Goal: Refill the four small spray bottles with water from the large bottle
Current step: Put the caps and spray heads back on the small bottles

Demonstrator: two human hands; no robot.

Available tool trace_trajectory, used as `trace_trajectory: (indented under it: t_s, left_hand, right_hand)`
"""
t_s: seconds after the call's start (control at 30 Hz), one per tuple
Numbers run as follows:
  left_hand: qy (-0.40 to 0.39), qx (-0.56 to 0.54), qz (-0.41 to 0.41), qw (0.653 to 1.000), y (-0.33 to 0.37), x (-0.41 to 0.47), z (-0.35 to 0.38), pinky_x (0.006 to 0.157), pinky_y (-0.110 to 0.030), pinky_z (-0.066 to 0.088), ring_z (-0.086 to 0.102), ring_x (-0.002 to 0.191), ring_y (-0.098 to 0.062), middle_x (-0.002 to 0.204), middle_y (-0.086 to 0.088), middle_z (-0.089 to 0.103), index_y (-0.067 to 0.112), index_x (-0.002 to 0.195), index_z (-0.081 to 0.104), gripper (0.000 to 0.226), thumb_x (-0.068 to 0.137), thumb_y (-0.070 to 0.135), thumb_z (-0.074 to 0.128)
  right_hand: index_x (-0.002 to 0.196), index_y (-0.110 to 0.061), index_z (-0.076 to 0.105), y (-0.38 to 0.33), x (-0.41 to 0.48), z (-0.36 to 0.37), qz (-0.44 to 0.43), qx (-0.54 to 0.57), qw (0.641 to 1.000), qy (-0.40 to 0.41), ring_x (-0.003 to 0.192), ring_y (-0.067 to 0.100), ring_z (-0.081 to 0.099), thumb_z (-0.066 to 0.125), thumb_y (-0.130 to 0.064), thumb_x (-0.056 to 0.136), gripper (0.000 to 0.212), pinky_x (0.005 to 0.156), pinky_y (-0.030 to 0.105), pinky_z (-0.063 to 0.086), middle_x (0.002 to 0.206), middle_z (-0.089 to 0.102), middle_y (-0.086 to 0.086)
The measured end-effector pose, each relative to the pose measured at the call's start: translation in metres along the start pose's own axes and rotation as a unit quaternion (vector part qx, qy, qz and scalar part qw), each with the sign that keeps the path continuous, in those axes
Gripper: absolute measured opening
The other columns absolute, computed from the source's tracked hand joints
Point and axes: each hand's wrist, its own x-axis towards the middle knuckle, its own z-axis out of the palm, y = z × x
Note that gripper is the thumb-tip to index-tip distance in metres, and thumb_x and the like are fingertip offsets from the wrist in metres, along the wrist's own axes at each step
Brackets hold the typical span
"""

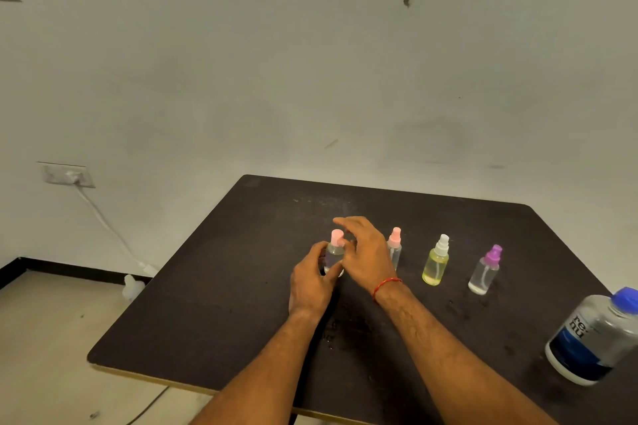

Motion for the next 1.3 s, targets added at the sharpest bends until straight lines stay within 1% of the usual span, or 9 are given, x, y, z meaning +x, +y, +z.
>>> trace_trajectory:
  t_s: [0.13,0.33,0.43,0.57,0.7,0.87,0.97,1.13,1.3]
  left_hand:
    - [0.001,0.010,0.001,1.000,-0.0014,-0.0001,0.0001,0.091,-0.032,0.058,0.066,0.098,-0.001,0.104,0.018,0.069,0.039,0.114,0.060,0.030,0.089,0.032,0.075]
    - [-0.001,0.012,0.006,1.000,-0.0009,-0.0003,0.0003,0.086,-0.031,0.059,0.067,0.094,-0.001,0.100,0.017,0.070,0.037,0.115,0.062,0.030,0.089,0.034,0.076]
    - [-0.005,0.009,0.004,1.000,-0.0005,-0.0004,-0.0002,0.087,-0.029,0.059,0.067,0.095,-0.001,0.101,0.017,0.070,0.037,0.116,0.061,0.030,0.090,0.034,0.075]
    - [-0.002,0.005,0.003,1.000,0.0013,-0.0021,-0.0003,0.087,-0.023,0.055,0.066,0.096,0.002,0.102,0.019,0.070,0.037,0.115,0.062,0.028,0.090,0.031,0.075]
    - [0.000,0.009,0.006,1.000,-0.0013,-0.0015,0.0004,0.087,-0.028,0.058,0.067,0.095,0.001,0.100,0.018,0.070,0.036,0.113,0.062,0.026,0.090,0.031,0.074]
    - [0.000,0.017,0.006,1.000,-0.0011,-0.0003,0.0000,0.086,-0.027,0.058,0.066,0.094,-0.001,0.101,0.018,0.069,0.040,0.116,0.061,0.030,0.090,0.034,0.074]
    - [0.000,0.012,0.008,1.000,-0.0004,-0.0006,-0.0007,0.085,-0.026,0.058,0.067,0.094,-0.001,0.101,0.020,0.069,0.041,0.116,0.060,0.030,0.090,0.034,0.074]
    - [-0.003,0.005,0.000,1.000,-0.0005,-0.0005,-0.0003,0.087,-0.027,0.057,0.067,0.095,-0.002,0.102,0.017,0.069,0.036,0.113,0.062,0.025,0.091,0.031,0.073]
    - [-0.001,0.013,-0.004,1.000,-0.0005,-0.0003,0.0000,0.086,-0.025,0.056,0.066,0.096,-0.003,0.102,0.016,0.069,0.036,0.118,0.061,0.030,0.091,0.032,0.074]
  right_hand:
    - [0.116,-0.015,0.069,0.0018,0.0001,0.0004,-0.003,-0.006,1.000,-0.012,0.107,0.011,0.060,0.065,0.003,0.083,0.039,0.098,0.033,0.052,0.115,0.067,0.000]
    - [0.109,-0.017,0.068,0.0020,0.0009,-0.0011,0.013,-0.005,1.000,0.005,0.092,0.005,0.058,0.068,-0.011,0.087,0.023,0.088,0.019,0.052,0.103,0.065,-0.004]
    - [0.119,-0.019,0.064,0.0013,0.0011,-0.0025,0.025,0.009,1.000,-0.001,0.101,0.005,0.059,0.070,-0.014,0.086,0.034,0.092,0.024,0.053,0.112,0.064,-0.005]
    - [0.130,-0.020,0.060,-0.0010,0.0025,-0.0035,0.018,0.019,0.999,-0.026,0.116,0.011,0.057,0.065,0.000,0.085,0.049,0.101,0.028,0.048,0.128,0.061,-0.002]
    - [0.116,-0.018,0.069,-0.0016,0.0033,-0.0010,0.012,0.007,0.999,-0.041,0.107,0.008,0.058,0.064,0.002,0.085,0.037,0.100,0.026,0.049,0.117,0.066,-0.001]
    - [0.115,-0.019,0.067,-0.0004,0.0054,-0.0020,0.013,-0.011,1.000,-0.019,0.095,0.005,0.058,0.070,-0.020,0.088,0.027,0.089,0.022,0.052,0.104,0.062,-0.006]
    - [0.124,-0.021,0.061,-0.0012,0.0050,-0.0028,0.022,0.000,1.000,-0.019,0.101,0.007,0.058,0.070,-0.022,0.088,0.038,0.091,0.023,0.052,0.109,0.060,-0.006]
    - [0.129,-0.020,0.061,-0.0022,0.0052,0.0000,0.026,0.021,0.998,-0.058,0.117,0.012,0.056,0.061,0.002,0.087,0.048,0.104,0.032,0.048,0.127,0.062,-0.002]
    - [0.120,-0.021,0.064,0.0002,0.0039,0.0040,0.035,-0.003,0.999,-0.030,0.101,0.007,0.057,0.068,-0.017,0.089,0.031,0.094,0.024,0.052,0.113,0.061,-0.004]
